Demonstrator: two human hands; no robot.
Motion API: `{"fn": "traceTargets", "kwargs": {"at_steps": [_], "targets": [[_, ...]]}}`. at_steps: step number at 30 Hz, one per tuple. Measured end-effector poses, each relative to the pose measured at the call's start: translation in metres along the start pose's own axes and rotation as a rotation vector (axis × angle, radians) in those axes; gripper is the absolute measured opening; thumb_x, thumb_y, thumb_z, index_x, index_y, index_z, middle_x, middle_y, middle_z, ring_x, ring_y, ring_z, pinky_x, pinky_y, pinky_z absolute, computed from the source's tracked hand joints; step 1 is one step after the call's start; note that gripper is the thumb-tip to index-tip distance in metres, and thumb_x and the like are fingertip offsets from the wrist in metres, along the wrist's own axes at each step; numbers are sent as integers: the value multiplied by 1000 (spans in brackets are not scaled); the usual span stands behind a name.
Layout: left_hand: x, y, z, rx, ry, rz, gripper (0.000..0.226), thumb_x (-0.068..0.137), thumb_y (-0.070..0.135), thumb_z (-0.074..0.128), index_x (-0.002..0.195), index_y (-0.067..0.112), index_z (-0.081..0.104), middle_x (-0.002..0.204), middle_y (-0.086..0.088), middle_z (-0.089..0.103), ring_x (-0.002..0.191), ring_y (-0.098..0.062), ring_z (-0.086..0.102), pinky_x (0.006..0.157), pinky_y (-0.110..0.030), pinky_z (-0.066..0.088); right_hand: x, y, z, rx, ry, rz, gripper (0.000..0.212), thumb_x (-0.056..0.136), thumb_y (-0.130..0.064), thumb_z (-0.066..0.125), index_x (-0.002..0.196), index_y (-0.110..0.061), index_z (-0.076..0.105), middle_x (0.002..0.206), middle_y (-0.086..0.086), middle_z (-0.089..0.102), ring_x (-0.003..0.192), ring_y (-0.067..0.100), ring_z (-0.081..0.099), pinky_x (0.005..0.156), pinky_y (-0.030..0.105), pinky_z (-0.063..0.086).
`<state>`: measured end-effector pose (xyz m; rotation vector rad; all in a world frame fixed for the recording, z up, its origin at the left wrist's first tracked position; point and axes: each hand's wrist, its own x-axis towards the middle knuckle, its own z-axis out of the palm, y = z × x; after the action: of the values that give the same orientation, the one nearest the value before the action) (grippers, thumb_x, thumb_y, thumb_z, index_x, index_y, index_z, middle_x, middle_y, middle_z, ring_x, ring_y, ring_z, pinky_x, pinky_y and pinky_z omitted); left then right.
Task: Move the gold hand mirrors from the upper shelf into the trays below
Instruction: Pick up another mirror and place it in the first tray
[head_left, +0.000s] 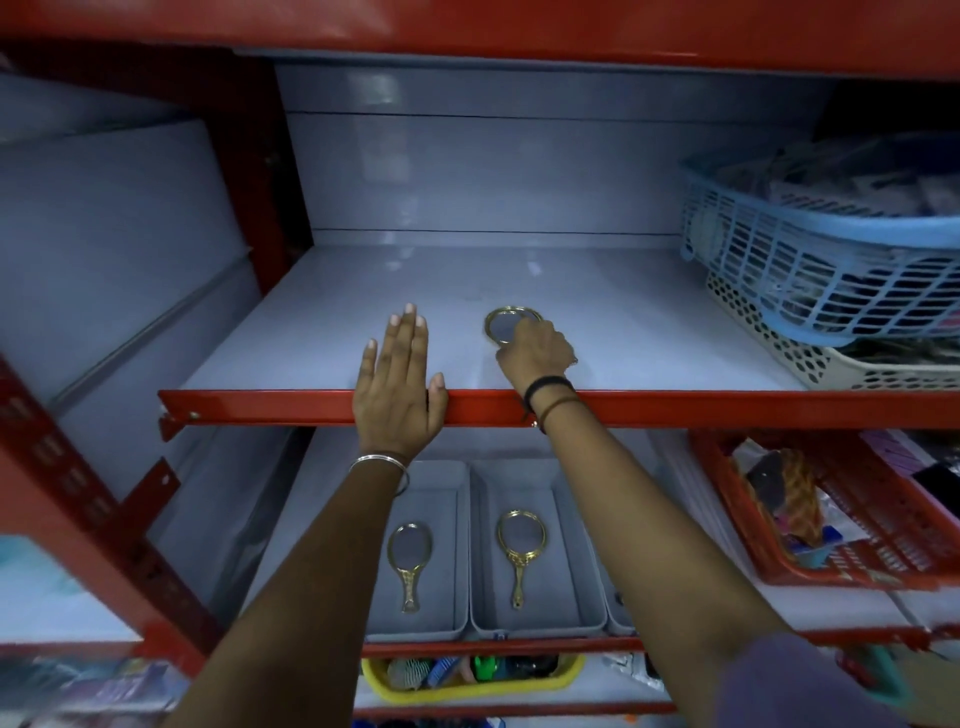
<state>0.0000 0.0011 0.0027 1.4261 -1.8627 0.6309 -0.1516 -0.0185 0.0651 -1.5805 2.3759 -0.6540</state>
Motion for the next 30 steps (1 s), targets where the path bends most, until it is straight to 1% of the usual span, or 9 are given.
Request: {"fn": "traceTargets", "kwargs": {"at_steps": [4, 7, 9, 11, 16, 19, 23, 27, 30], "targets": [[0, 0, -1, -6, -15, 9, 63, 85, 30, 36, 141, 4, 35, 148, -14, 42, 139, -21, 27, 114, -37, 19, 10, 6, -5, 180, -36, 83, 52, 79, -12, 65, 130, -10, 52, 126, 11, 61, 117, 30, 58, 104, 46, 44], [0, 0, -5, -15, -63, 2, 64, 85, 31, 36, 143, 4, 34, 151, -13, 39, 141, -20, 25, 118, -32, 12, 7, 16, -15, 539, -103, 104, 19, 75, -10, 70, 88, -14, 57, 73, 4, 61, 64, 20, 60, 65, 30, 54], [-1, 0, -9, -41, -76, 3, 64, 88, 31, 35, 145, 3, 30, 153, -13, 33, 143, -20, 22, 121, -24, -1, 1, 22, -25, 753, -140, 127, 23, 72, -12, 74, 82, -11, 53, 64, 5, 53, 45, 15, 47, 43, 22, 43], [-3, -3, -12, -63, -65, 0, 64, 90, 31, 34, 146, 2, 26, 155, -13, 29, 144, -20, 21, 120, -20, -8, -14, 27, -36, 894, -145, 94, 22, 74, -14, 74, 85, -6, 57, 61, 5, 50, 37, 8, 40, 35, 14, 33], [0, -26, -20, -30, -46, 18, 63, 91, 32, 31, 147, 2, 28, 155, -13, 28, 144, -23, 24, 120, -26, 0, -91, 45, -51, 1059, -328, -35, 11, 84, -18, 67, 75, -12, 64, 62, -2, 56, 50, 5, 45, 34, 9, 32], [0, -32, -17, 2, -68, 68, 61, 91, 32, 31, 145, 3, 31, 153, -14, 33, 142, -25, 29, 116, -35, 13, -131, 63, -30, 1015, -527, -65, 12, 87, -14, 61, 77, -19, 63, 61, -11, 63, 56, 1, 54, 38, 9, 32], [1, -33, -10, 47, -44, 95, 60, 90, 32, 30, 142, 3, 37, 149, -13, 41, 139, -24, 37, 114, -37, 19, -160, 84, 28, 925, -851, 20, 14, 85, -13, 62, 75, -22, 62, 57, -11, 63, 53, 0, 55, 40, 10, 31], [1, -34, -5, 49, -4, 107, 60, 90, 31, 30, 142, 3, 38, 149, -13, 42, 139, -25, 38, 115, -36, 19, -159, 86, 111, 782, -862, 176, 14, 86, -13, 64, 73, -19, 64, 58, -7, 59, 52, 4, 44, 46, 13, 32], [0, -35, -3, 48, 27, 110, 60, 90, 31, 31, 141, 2, 39, 148, -13, 43, 138, -25, 39, 117, -32, 13, -148, 77, 170, 792, -828, 268, 18, 84, -4, 64, 67, -9, 62, 44, -5, 53, 36, 2, 40, 37, 13, 32]]}}
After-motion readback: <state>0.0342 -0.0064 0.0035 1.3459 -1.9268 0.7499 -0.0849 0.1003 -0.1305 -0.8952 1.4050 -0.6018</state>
